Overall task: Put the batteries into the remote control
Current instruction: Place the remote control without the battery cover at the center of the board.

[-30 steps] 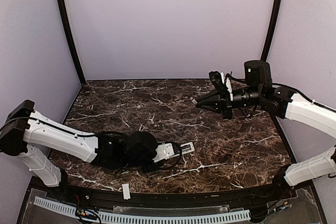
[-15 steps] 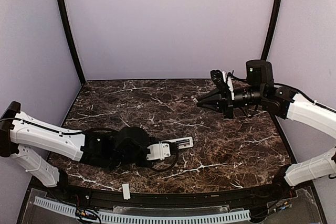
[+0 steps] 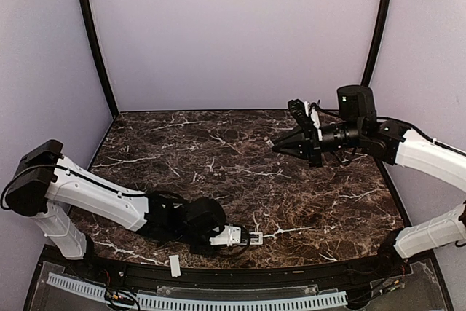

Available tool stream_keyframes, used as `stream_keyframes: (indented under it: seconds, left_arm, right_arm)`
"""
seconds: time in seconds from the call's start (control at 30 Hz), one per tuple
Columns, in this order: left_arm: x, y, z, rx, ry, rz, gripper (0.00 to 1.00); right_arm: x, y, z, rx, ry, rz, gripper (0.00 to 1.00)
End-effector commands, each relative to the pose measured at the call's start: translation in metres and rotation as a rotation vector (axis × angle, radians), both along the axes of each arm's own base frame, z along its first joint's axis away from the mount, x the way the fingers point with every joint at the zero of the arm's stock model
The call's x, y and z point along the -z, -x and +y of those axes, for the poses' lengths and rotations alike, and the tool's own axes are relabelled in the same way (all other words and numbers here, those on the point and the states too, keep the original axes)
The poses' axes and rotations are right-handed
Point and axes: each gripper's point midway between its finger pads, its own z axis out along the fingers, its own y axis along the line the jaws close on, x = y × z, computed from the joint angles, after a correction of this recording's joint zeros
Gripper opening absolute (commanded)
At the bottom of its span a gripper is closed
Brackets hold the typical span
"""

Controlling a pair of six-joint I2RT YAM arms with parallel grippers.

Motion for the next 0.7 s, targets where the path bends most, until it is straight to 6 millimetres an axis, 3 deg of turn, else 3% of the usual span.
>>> stream_keyframes:
  seconds: [0.0,0.13,0.37,0.67]
  left_arm:
    - [0.014,0.017,-0.008,0.043,-0.030,0.101,0.00]
    - [0.028,0.026,-0.009,0.061,-0.053,0.171,0.00]
    - [0.034,0.028,-0.001,0.044,-0.085,0.238,0.02]
    - [0.037,0.045,-0.001,0.046,-0.055,0.382,0.06]
  right_arm:
    - [0.014,-0.001,0.003,0.007,0.029,0.077,0.00]
    - [0.018,0.000,0.003,0.012,0.037,0.098,0.00]
    - [0.022,0.003,0.005,-0.003,0.019,0.102,0.00]
    - [0.010,-0.015,0.009,0.065,0.037,0.102,0.00]
